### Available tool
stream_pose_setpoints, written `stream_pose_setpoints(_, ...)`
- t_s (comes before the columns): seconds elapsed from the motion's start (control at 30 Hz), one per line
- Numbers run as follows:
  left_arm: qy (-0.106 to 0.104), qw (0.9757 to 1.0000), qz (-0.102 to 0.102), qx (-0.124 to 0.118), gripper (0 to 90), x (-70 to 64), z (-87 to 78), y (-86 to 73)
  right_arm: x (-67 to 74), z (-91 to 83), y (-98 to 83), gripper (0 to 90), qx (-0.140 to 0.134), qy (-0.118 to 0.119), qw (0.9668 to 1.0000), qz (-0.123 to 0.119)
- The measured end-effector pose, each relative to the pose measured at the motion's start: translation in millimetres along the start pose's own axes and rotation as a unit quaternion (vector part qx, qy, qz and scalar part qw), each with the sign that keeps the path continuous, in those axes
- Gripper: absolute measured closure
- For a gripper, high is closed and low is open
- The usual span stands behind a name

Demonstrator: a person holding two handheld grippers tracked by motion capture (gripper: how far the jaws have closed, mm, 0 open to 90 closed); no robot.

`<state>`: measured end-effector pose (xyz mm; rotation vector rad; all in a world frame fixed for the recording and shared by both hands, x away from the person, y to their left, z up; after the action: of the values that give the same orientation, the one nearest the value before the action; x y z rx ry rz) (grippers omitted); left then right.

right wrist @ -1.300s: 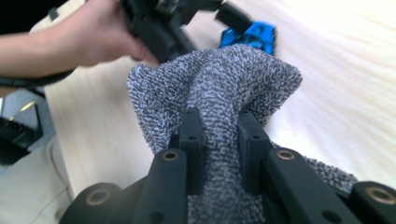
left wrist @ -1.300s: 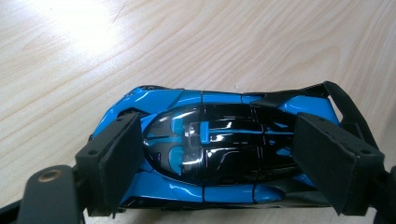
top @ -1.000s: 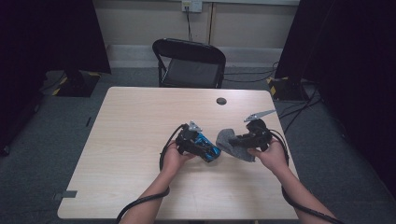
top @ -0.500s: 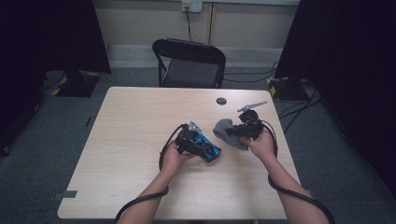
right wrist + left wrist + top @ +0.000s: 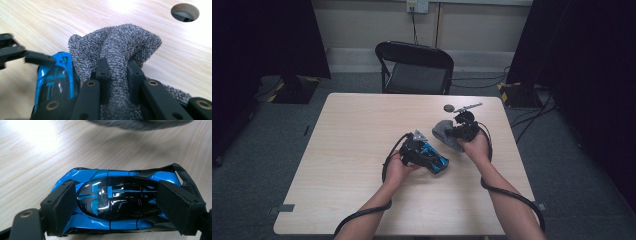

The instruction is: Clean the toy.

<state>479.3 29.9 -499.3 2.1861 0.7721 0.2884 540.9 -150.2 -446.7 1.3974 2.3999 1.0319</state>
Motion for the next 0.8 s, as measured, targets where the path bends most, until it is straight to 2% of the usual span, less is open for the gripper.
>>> stream_pose_setpoints(0.07, 0.0, 1.0, 0.0, 0.0, 16.7, 0.0, 0.1, 0.1, 0.1, 10.2, 0.1, 75.9, 0.002, -0.012, 0.9999, 0.005)
stream_pose_setpoints(0.3, -0.001, 1.0, 0.001, 0.0, 16.7, 0.3, 0.1, 0.0, 4.2, 35.4, 0.0, 75.9, 0.011, -0.029, 0.9994, 0.018)
stream_pose_setpoints(0.53, 0.0, 1.0, 0.002, 0.002, 16.8, 0.3, 0.0, 0.5, 14.0, 52.7, 1.3, 75.8, 0.018, -0.052, 0.9984, 0.007)
stream_pose_setpoints(0.63, 0.0, 1.0, 0.002, 0.003, 16.7, 0.6, 0.4, 1.0, 18.4, 60.1, 0.2, 75.8, 0.025, -0.058, 0.998, 0.006)
stream_pose_setpoints(0.8, -0.001, 1.0, 0.002, 0.002, 16.7, 0.5, 0.2, 0.7, 27.5, 71.3, -3.9, 75.8, 0.033, -0.051, 0.9981, 0.007)
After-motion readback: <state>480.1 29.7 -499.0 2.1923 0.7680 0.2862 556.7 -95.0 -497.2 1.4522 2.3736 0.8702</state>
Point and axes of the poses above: each handheld gripper's, and its own axes: z roughly forward along the jaws, y roughly out of its top, x roughly to its left, the point moved 3 cm from there along z, roughly forward along the jaws, and after that the axes turned 4 degrees about z, right-handed, at the moved point
